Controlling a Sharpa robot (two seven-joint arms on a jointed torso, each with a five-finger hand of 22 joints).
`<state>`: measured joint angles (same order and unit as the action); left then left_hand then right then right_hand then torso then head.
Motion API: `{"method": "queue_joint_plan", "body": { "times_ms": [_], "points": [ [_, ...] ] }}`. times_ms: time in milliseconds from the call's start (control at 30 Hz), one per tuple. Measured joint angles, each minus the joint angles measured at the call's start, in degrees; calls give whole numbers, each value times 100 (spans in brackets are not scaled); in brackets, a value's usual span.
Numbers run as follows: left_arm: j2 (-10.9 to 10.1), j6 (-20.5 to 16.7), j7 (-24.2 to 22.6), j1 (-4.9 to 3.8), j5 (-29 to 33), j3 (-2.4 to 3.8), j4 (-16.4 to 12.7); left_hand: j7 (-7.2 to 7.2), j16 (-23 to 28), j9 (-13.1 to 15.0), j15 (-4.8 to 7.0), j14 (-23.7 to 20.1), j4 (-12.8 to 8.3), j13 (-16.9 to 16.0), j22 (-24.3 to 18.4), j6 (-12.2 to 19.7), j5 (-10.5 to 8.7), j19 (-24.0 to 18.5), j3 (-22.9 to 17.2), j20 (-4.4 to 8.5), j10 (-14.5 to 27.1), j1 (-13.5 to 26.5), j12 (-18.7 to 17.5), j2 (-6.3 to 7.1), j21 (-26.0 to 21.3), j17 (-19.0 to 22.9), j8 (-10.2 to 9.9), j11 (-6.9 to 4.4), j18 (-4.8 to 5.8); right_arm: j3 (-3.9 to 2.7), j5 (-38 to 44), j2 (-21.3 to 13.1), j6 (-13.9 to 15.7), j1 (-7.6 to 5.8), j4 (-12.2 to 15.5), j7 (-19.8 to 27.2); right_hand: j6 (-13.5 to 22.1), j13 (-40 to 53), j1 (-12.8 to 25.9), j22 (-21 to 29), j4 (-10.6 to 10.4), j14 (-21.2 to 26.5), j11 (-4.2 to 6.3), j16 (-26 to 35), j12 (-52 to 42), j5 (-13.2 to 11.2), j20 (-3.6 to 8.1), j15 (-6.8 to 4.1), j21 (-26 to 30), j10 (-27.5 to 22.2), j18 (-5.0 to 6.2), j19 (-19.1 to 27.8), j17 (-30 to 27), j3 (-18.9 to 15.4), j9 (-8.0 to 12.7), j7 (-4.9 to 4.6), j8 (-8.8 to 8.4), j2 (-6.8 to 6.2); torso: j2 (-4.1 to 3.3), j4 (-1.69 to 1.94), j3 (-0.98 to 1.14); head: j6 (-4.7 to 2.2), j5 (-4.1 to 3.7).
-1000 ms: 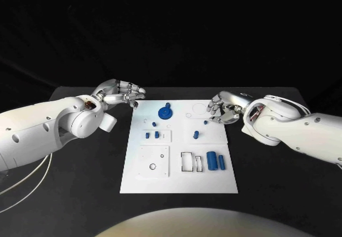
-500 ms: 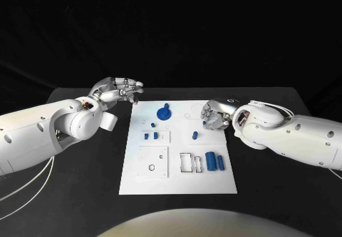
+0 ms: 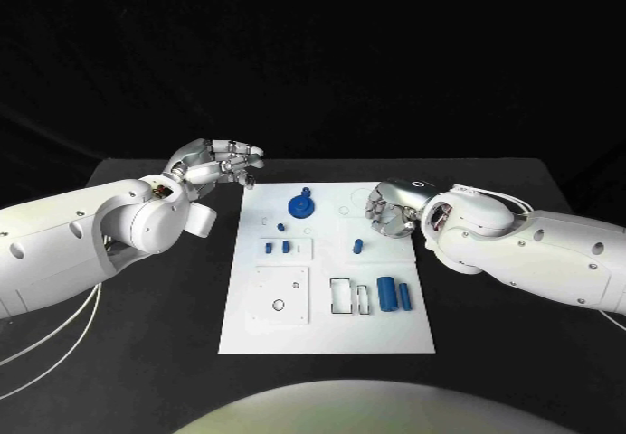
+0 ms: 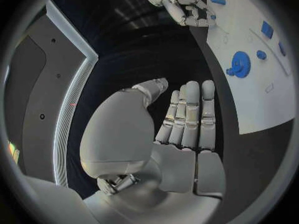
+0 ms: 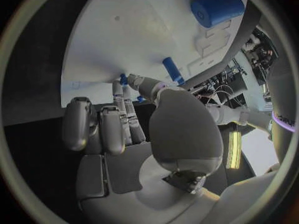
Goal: Assemble the parts on the task board
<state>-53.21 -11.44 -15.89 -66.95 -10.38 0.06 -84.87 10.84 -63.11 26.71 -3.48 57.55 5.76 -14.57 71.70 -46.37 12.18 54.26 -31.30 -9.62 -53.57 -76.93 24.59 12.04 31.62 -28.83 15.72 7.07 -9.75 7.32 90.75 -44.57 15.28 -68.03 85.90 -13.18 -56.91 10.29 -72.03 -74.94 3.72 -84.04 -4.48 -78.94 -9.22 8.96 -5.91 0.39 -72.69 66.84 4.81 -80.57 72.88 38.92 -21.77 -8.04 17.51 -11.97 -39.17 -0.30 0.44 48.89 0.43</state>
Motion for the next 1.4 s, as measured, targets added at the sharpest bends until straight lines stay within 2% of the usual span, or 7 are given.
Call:
{"method": "queue_joint_plan", "body": {
  "times_ms": [100, 300, 567, 600, 667, 1300, 1400],
  "points": [
    [6, 3, 9, 0, 1, 0, -1, 2, 11, 0, 0, 0, 0, 2, -2, 27, 0, 0, 0, 0, 0, 0, 0, 0, -22, 2, 0, 0, 0, -8, 72, 14, -16, 7, 4, -47, -52, 29, -8, 0, 40, 21, 30, -29, -39, -2, 2, -21, -84, 56, 0, -43, 4, 40, -40, 35, 43, 8, -2, 1, 2, 12, -8],
    [1, 11, 31, 0, 3, 0, -3, 1, 55, 15, 0, 0, -49, 29, -35, 81, 7, 0, -49, 0, 0, -15, 0, -15, -45, 31, 76, 0, 0, -23, 243, 22, -86, 18, 39, -135, -52, 67, -3, 1, 47, 1, 40, -28, -41, 60, 7, -41, -120, 81, 1, -48, -15, 47, -83, 35, 44, 3, 1, -2, 3, 35, -10],
    [-8, 38, 84, 1, -4, 0, -11, 21, 96, 18, 0, 0, -56, 39, -42, 126, 26, 0, -56, 0, 24, -27, 0, -27, -45, 46, 100, 23, 0, -27, 502, 1, -156, 32, 108, -253, -33, 117, 183, 2, 47, 1, 39, -28, -40, 34, 6, -41, -156, 57, -3, -53, -30, 47, -112, 17, 15, -183, 5, -7, 4, 48, -21],
    [-8, 43, 90, 1, -6, 0, -11, 20, 105, 18, 0, 0, -56, 40, -43, 142, 26, 0, -56, 0, 22, -27, 0, -27, -45, 47, 105, 22, 0, -27, 530, -2, -158, 36, 117, -266, -28, 117, 183, 2, 47, 1, 34, -28, -39, 34, 4, -41, -189, 42, -64, -91, -43, 47, -112, 12, 15, -183, 5, -7, 4, 48, -22],
    [-9, 51, 100, 1, -10, 0, -11, 20, 105, 19, 0, 0, -56, 49, -50, 142, 26, 0, -56, 0, 22, -27, 0, -27, -61, 52, 105, 22, 1, -27, 573, -7, -159, 41, 132, -287, -24, 128, 183, 2, 47, 1, 38, -28, -40, 34, -3, -41, -197, 38, -86, -99, -45, 47, -117, 8, 15, -183, 7, -6, 5, 51, -25],
    [-18, 85, 171, 1, -37, -1, 9, 40, 129, 24, 0, 0, -56, 63, -78, 204, 26, 0, -56, -1, 42, -27, 0, -27, -89, 67, 134, 42, 0, -23, 858, -39, -153, 70, 217, -397, -36, 161, 181, 3, 87, 1, 32, -51, -15, 35, 17, -41, -354, 27, -86, -166, -31, 87, -174, 21, 15, -182, 4, -3, 3, 56, -49],
    [-20, 86, 181, 1, -42, -1, 11, 40, 156, 23, -1, 0, -56, 70, -78, 204, 0, 0, -56, -1, 42, -4, 0, -49, -89, 73, 155, 42, 0, -23, 871, -40, -150, 71, 217, -408, -134, 196, 78, 3, 144, 12, 58, -84, -76, 34, 34, -54, -443, 149, -87, -218, -24, 144, -230, 73, 45, -79, 4, -3, 3, 57, -54]
  ]
}}
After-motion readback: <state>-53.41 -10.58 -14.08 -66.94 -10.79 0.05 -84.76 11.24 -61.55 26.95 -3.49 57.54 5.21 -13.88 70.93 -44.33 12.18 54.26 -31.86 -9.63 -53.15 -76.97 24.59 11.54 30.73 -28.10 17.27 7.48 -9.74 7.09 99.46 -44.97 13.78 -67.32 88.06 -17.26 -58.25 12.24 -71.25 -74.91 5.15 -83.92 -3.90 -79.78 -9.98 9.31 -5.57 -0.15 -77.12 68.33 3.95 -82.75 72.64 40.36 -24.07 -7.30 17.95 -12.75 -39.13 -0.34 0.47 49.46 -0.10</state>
